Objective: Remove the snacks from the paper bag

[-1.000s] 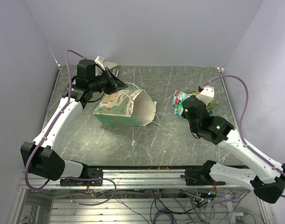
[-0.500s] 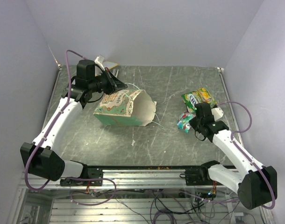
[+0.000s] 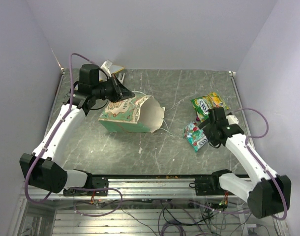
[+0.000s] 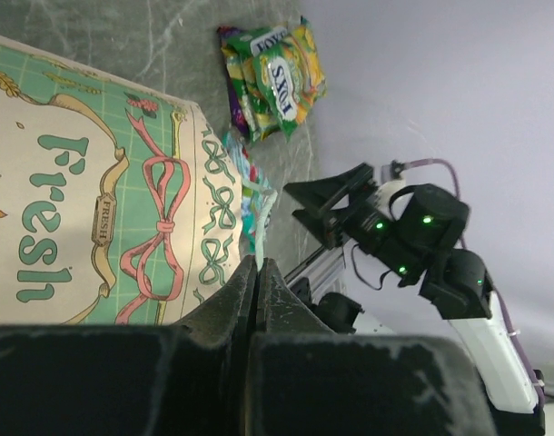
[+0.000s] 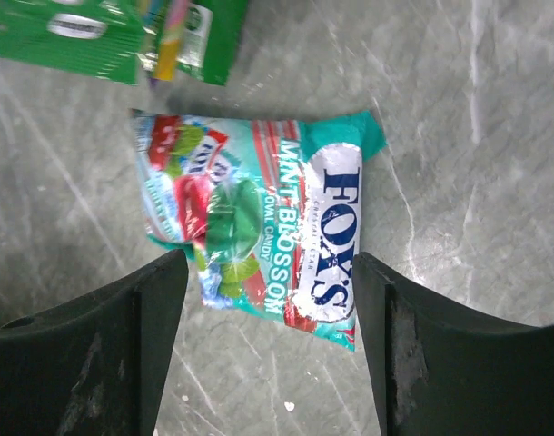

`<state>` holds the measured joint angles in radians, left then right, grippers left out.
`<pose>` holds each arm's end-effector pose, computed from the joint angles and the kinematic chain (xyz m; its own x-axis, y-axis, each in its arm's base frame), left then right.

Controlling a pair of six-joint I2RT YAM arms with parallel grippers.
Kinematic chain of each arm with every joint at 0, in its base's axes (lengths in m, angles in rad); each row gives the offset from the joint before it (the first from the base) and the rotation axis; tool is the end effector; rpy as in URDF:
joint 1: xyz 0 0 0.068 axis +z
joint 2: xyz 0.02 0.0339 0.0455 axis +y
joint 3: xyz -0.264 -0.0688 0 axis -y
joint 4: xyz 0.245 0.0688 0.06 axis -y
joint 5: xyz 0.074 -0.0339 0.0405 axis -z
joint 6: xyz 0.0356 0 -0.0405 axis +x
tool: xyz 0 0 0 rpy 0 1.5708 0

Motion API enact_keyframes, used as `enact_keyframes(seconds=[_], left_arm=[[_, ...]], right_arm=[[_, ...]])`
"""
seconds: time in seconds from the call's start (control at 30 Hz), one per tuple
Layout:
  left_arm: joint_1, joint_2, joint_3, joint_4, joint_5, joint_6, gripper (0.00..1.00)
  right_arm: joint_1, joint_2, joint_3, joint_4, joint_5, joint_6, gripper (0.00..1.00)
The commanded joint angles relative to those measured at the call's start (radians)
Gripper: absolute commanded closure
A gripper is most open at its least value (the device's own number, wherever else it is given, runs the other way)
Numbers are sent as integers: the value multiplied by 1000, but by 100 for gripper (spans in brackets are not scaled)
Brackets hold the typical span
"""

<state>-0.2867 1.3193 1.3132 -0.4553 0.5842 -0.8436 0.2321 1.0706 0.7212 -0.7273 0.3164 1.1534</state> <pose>0.2750 -0.1016 0.3815 -0.8140 -0.4097 -0.4118 0.1527 0.5331 -0.8322 0.1926 0.0341 0.2227 -0.4159 0.7944 -0.4427 0.7528 0.5738 0.3225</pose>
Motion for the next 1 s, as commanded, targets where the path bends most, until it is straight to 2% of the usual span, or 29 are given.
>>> enact_keyframes(seconds=[0.0, 0.03, 0.1, 0.17, 0.27, 0.47, 0.5, 0.57, 0.7, 0.8, 0.97], left_arm=[[4, -29, -15, -65, 113, 82, 93], [1, -30, -17, -78, 121, 92, 93], [-14, -28, -13, -98, 128, 105, 93], [-42, -20, -2, -103, 130, 113, 93], [-92, 3, 35, -143, 116, 134, 93], [-129, -10, 57, -173, 78, 127, 93], [-133, -16, 53, -174, 79, 122, 93], [-139, -32, 44, -189, 78, 124, 93], [-143, -29, 62, -273, 67, 166, 93], [-147, -14, 88, -330, 47, 196, 93], [-149, -21, 113, -329, -53, 158, 93]], right_arm=[[-6, -124, 40, 11, 34, -172, 26], [-5, -141, 25, 99, -7, -251, 25], [-4, -149, -19, 281, -197, -404, 25], [11, -144, -48, 424, -334, -474, 29], [106, -136, -102, 655, -435, -539, 31], [381, 5, -141, 946, -408, -583, 51], [425, 35, -151, 1010, -392, -577, 57], [517, 106, -164, 1123, -318, -572, 62], [640, 302, -130, 1304, -214, -567, 66], [722, 433, -84, 1418, -199, -557, 68], [871, 512, -78, 1537, -190, -550, 68]])
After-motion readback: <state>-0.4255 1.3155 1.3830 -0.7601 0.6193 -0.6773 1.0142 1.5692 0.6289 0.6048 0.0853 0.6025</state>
